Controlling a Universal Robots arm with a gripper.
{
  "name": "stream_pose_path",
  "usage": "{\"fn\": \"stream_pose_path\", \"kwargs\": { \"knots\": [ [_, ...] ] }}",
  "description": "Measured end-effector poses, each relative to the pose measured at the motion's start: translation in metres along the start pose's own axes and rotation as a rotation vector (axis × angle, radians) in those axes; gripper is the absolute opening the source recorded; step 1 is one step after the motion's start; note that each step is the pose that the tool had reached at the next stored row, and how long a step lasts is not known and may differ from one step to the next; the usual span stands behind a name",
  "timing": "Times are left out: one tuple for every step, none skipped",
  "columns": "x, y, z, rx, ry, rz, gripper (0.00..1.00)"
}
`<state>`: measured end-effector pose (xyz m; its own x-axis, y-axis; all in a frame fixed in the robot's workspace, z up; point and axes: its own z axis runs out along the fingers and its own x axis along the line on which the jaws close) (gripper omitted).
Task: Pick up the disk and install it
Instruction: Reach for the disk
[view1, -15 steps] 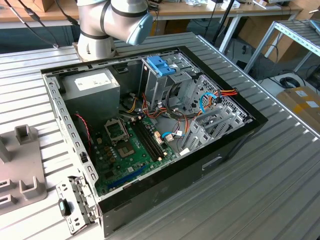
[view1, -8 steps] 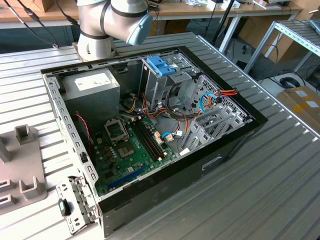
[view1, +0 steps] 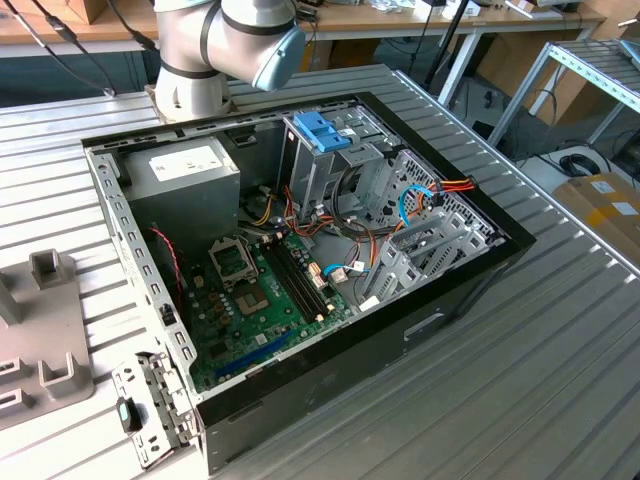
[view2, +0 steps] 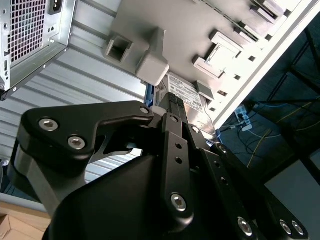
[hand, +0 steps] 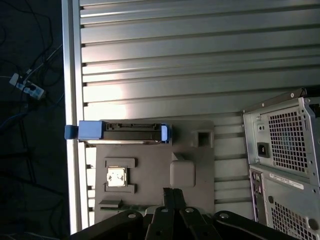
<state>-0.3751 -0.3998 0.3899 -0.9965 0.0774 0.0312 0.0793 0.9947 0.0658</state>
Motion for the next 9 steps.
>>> {"fn": "stream_pose_path", "kwargs": {
  "knots": [
    [0.0003, 0.0000, 0.0000, 0.0000, 0.0000, 0.000, 0.11],
    [0.0006, -0.0001, 0.0001, -0.0001, -0.0001, 0.000, 0.11],
    [0.0009, -0.0001, 0.0001, -0.0001, 0.0000, 0.000, 0.11],
    [0.0012, -0.0001, 0.0001, 0.0000, -0.0001, 0.000, 0.11],
    [0.0015, -0.0001, 0.0001, 0.0000, 0.0000, 0.000, 0.11],
    [0.0017, -0.0002, 0.0001, -0.0001, -0.0001, 0.000, 0.11],
    [0.0020, -0.0002, 0.0001, 0.0000, 0.0000, 0.000, 0.11],
    [0.0022, -0.0002, 0.0001, -0.0001, -0.0001, 0.000, 0.11],
    [0.0025, -0.0002, 0.0001, 0.0000, 0.0000, 0.000, 0.11]
  ]
}}
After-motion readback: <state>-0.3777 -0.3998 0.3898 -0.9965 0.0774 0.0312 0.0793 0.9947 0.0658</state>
